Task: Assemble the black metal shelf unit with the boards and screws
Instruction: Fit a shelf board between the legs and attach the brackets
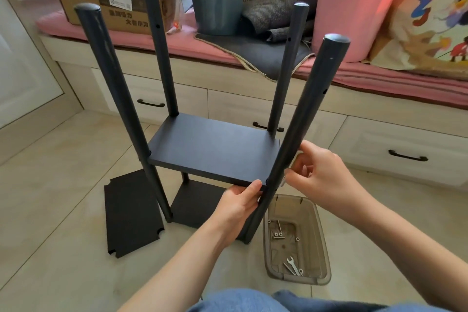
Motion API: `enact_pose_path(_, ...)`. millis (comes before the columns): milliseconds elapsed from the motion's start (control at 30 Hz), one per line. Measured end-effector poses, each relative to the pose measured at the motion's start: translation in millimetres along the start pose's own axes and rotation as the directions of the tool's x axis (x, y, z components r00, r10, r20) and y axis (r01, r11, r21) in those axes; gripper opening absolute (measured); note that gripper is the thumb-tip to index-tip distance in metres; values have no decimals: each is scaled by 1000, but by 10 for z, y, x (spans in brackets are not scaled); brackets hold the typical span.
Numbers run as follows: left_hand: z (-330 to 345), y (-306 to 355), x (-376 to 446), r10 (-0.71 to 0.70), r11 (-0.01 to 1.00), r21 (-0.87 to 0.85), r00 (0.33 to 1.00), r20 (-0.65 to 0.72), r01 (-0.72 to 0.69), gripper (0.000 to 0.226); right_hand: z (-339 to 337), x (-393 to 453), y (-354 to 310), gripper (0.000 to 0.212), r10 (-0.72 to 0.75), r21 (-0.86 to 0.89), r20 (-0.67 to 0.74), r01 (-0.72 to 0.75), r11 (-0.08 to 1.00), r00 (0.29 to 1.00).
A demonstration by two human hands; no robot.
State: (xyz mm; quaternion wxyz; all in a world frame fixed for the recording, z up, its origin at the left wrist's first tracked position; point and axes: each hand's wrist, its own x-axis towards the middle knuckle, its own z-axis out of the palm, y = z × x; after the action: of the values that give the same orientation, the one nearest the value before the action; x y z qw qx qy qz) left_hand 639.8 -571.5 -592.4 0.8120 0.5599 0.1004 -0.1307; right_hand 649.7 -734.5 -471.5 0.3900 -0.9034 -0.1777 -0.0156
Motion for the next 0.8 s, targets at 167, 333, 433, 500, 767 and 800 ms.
enact_pose_path(167,2,-11,35,31,999,-22,998,-56,-32,39,-1,8,26,18,-2,-54,-87,-2,999,996)
enact_pose_path(333,5,-27,34,45,999,-15,998,-35,-46,46,20,1,11,21,-68,-91,-80,61,994,994)
enact_pose_path(433,20,-27,42,49,998,26,998,-27,-49,31,33,25,-15,24,-90,-99,-60,84,992,994)
enact_pose_path(500,36,-11,38,44,998,55,999,-16,-43,20,36,46,-14,24,-89,-98,-56,83,992,994)
enact_pose_path(767,-11,-38,70,43,998,44,998,43,-45,17,69,126,-7,12,-58,-77,-27,55,995,998)
enact_pose_path(800,-15,-38,74,46,997,62,998,46,-48,18,72,134,-10,12,-56,-79,-23,54,995,998)
